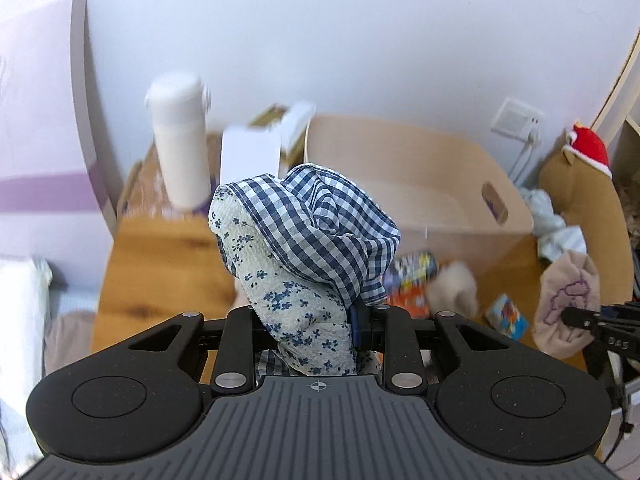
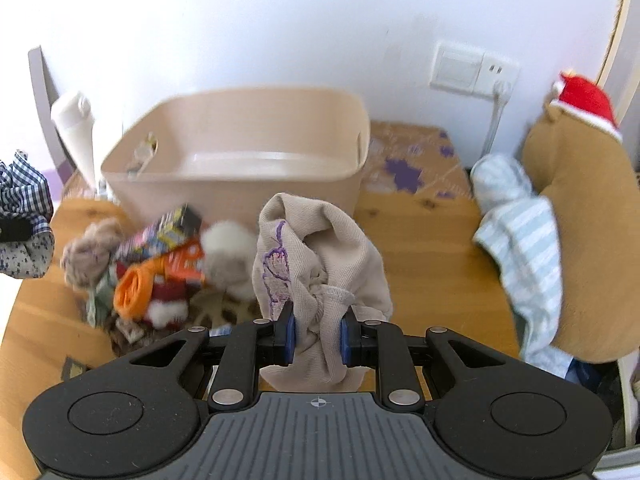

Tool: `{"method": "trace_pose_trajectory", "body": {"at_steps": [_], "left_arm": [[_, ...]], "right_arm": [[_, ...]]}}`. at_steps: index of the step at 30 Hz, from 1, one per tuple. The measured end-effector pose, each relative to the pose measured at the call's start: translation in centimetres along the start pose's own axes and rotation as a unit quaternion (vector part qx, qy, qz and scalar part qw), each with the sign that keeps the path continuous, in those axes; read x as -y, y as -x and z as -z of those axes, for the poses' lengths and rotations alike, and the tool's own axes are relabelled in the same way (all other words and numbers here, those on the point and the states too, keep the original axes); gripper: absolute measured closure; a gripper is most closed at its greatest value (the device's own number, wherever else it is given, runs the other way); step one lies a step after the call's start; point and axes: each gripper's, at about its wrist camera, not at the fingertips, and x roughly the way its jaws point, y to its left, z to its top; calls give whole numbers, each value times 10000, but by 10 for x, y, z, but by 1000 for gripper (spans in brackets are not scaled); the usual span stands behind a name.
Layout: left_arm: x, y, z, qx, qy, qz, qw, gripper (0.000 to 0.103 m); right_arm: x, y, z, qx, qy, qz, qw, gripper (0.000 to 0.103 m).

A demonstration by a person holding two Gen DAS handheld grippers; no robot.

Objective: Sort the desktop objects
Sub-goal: 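Lift both held cloths and carry them over the beige basket, then open both grippers to drop the cloths into the basket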

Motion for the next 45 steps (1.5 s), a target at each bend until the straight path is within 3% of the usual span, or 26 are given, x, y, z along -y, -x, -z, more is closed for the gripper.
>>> {"method": "trace_pose_trajectory", "body": {"at_steps": [13, 17, 20, 29, 36, 39, 41, 43, 45], "left_arm": [[33, -21, -72, 459, -232, 107, 9986, 76], [51, -44, -88, 384, -133, 295, 9987, 76], [62, -69, -92, 118, 14, 395, 9991, 76], [90, -130, -88, -453, 0, 247, 9987, 76], [98, -154, -75, -719, -228, 127, 9971, 74], [101, -158, -74, -773, -304, 168, 9964, 69], [102, -159, -73, -817, -333, 119, 9960, 53], [102, -158, -72, -842, -364, 99, 9957, 36], [106, -149, -71, -753, -425, 66, 9962, 29]], "right_arm": [[6, -1, -76, 855, 132, 46, 9962, 83], [-5, -16, -98, 1032, 246, 7, 9944, 83], [-11, -30, -111, 1111, 290, -70, 9934, 83], [-4, -90, -122, 361, -349, -547, 9972, 83], [1, -115, -116, 115, -368, -545, 9978, 80], [1, -119, -115, 108, -312, -578, 9978, 76], [0, -119, -115, 117, -294, -555, 9980, 60], [0, -117, -114, 143, -325, -562, 9978, 51], [-1, -112, -114, 184, -371, -596, 9974, 39]]}}
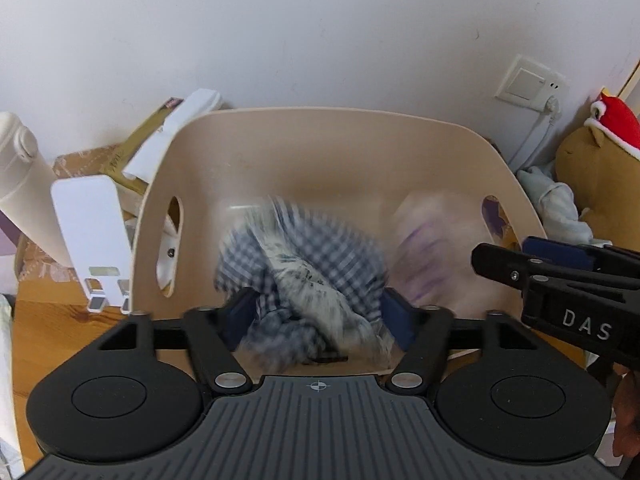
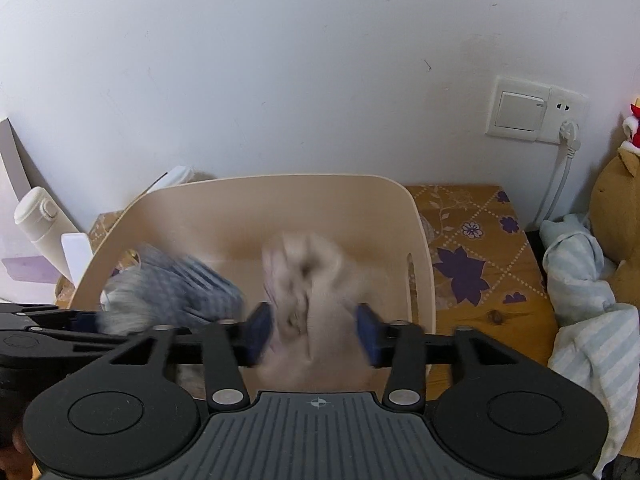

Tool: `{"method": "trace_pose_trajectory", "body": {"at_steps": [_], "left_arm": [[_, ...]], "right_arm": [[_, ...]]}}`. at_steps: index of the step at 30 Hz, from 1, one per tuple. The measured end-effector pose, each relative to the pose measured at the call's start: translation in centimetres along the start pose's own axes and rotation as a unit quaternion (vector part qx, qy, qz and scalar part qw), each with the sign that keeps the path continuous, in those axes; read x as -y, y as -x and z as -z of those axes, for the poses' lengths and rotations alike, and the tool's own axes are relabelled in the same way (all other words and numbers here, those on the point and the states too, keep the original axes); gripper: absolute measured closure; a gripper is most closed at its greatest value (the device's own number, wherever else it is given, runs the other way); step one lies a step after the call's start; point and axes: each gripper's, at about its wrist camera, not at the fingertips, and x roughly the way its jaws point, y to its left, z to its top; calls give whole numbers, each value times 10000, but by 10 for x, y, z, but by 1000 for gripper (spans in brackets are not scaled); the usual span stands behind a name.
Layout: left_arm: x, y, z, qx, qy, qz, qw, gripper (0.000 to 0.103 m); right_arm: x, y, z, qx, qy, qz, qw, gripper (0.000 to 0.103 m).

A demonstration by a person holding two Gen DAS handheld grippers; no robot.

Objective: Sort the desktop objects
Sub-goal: 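Open both grippers to drop the cloths into the basket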

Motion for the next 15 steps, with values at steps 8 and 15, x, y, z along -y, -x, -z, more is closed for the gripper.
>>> {"method": "trace_pose_trajectory", "body": {"at_steps": [8, 15], "left_arm": [[-10, 18, 10, 48, -140, -119, 9998, 25], [-37, 53, 41, 177, 22, -175, 9997, 25]], "right_arm": [[-6, 28, 6, 236, -38, -52, 9997, 11], [-11, 55, 41, 476, 182, -193, 9985, 1]]}}
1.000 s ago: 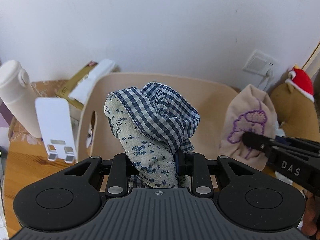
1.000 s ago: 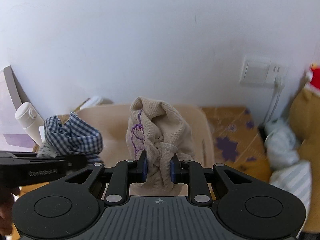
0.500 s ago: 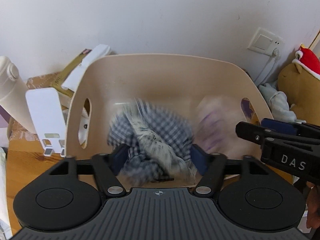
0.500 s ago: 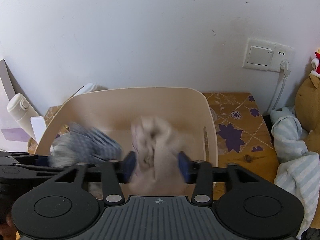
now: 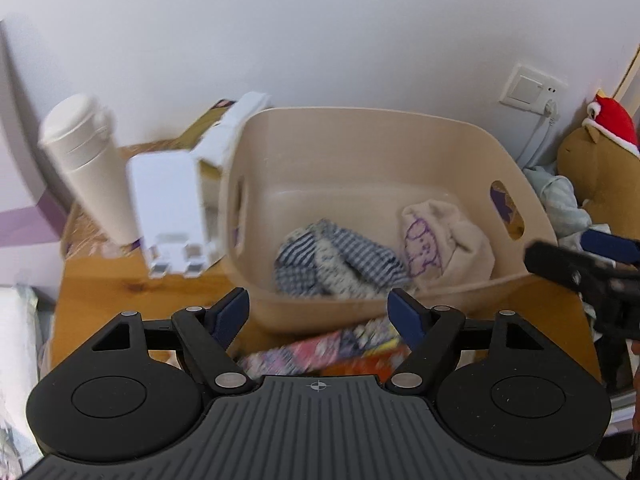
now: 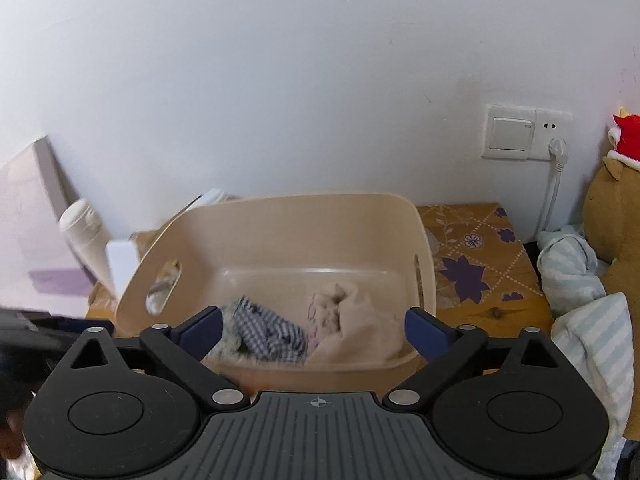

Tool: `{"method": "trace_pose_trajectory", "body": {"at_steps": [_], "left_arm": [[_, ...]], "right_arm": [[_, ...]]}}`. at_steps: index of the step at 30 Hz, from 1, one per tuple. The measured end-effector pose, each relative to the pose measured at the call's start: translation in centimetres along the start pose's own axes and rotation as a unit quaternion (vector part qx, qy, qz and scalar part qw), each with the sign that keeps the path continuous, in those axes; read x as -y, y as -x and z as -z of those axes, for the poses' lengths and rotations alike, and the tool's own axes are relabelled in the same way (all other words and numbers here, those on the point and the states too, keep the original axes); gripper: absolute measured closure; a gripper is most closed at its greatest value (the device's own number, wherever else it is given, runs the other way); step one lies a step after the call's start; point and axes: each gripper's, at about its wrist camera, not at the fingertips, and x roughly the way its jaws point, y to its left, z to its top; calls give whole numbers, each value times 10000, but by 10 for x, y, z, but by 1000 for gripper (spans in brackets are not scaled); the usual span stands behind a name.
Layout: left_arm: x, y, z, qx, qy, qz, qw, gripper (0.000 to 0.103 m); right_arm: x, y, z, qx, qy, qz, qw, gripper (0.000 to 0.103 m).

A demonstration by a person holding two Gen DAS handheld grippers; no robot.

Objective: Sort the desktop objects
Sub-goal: 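Open both grippers to drop the cloths into the basket, then move the left gripper to the black box while the right approaches the blue-white box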

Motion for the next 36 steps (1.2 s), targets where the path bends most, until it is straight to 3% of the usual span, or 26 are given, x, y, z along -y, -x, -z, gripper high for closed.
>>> {"method": "trace_pose_trajectory", "body": {"at_steps": [5, 13, 17, 26, 36], "left_arm": [[-20, 26, 24, 38, 58, -47, 10000, 25], [-42, 52, 76, -201, 272, 32, 9994, 23], [-44, 57, 107, -359, -6, -116, 9993, 23], [-46, 47, 153, -832, -400, -231, 9955, 23], [-43, 19, 160, -1213, -280, -160, 9921, 23]], "right_arm": [[-5, 9, 30, -301, 210, 107, 9993, 0], [6, 19, 73, -849, -145, 379, 9956, 0], [8, 22, 95, -1041, -32, 524, 9932, 0], [2, 19, 130, -1455, 356, 682, 9864, 0], [-25, -7, 139, -1738, 711, 630, 9802, 0]]}}
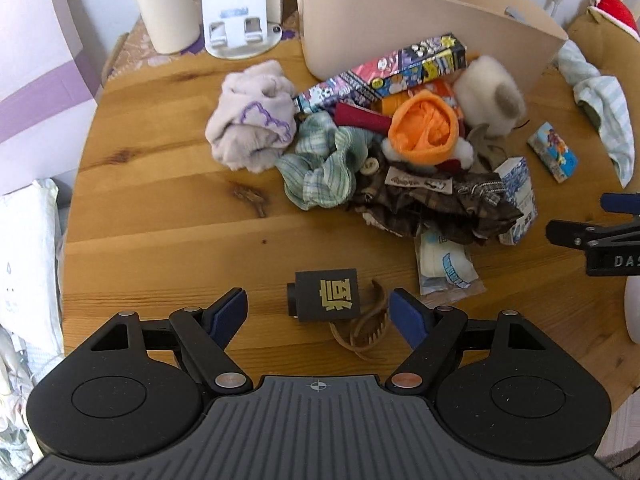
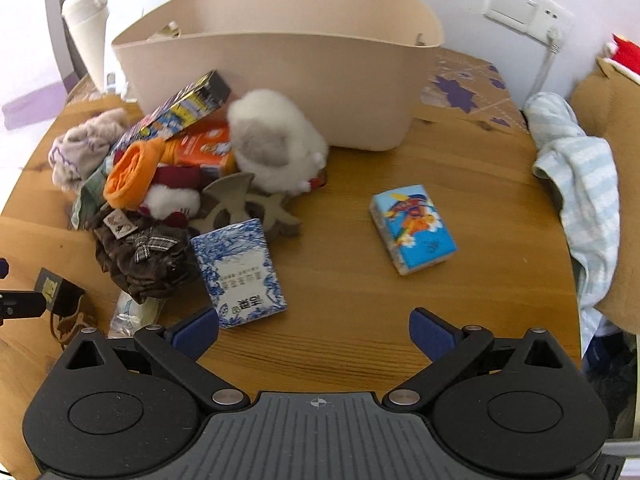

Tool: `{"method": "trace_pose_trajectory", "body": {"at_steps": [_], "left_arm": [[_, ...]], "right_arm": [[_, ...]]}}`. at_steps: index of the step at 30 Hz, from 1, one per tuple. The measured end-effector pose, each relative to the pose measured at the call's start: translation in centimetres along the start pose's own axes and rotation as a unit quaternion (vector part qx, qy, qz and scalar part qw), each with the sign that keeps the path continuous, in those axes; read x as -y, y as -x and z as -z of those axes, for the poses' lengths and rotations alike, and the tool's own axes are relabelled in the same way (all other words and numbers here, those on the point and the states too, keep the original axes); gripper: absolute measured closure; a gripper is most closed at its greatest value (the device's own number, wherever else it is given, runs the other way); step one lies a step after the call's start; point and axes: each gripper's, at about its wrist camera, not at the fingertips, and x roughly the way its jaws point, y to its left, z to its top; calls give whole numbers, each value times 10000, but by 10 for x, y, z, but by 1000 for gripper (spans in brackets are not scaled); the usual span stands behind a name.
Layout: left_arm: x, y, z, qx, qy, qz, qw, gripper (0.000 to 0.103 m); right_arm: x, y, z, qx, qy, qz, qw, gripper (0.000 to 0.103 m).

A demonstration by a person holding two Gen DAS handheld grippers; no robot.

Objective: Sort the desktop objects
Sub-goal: 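Move the left gripper to the black box while the right approaches the blue-white box, then close the left gripper on the black box while the right grips the blue-white box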

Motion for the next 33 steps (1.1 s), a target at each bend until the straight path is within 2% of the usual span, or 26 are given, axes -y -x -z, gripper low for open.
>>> {"method": "trace_pose_trajectory", "body": {"at_steps": [6, 15, 19, 22, 25, 30, 31, 33], "left_arm": [[1, -16, -3, -216, 56, 13, 9997, 23], [-7, -33, -12, -287, 303, -108, 9991, 24], [-11, -39, -14, -397, 364, -50, 9985, 33], [-11, -40, -12, -473, 348, -22, 9983, 34], [-12, -40, -11, -482, 312, 16, 9984, 37], [-7, -42, -8, -538, 241, 88, 9982, 52], [-6, -42, -8, -542, 219, 108, 9982, 56], [-5, -42, -7, -510, 168, 97, 9985, 56]], "right_arm": [[-12, -16, -6, -127, 269, -28, 9996, 0], [-23, -34, -18, -184, 543, -14, 9984, 0], [-30, -42, -21, -213, 682, 36, 9974, 0], [-32, -43, -23, -202, 742, 30, 9970, 1], [-30, -45, -23, -196, 757, -40, 9969, 8], [-24, -45, -21, -226, 585, -179, 9979, 19], [-22, -44, -20, -231, 525, -220, 9981, 24], [-19, -43, -18, -269, 418, -321, 9982, 34]]}}
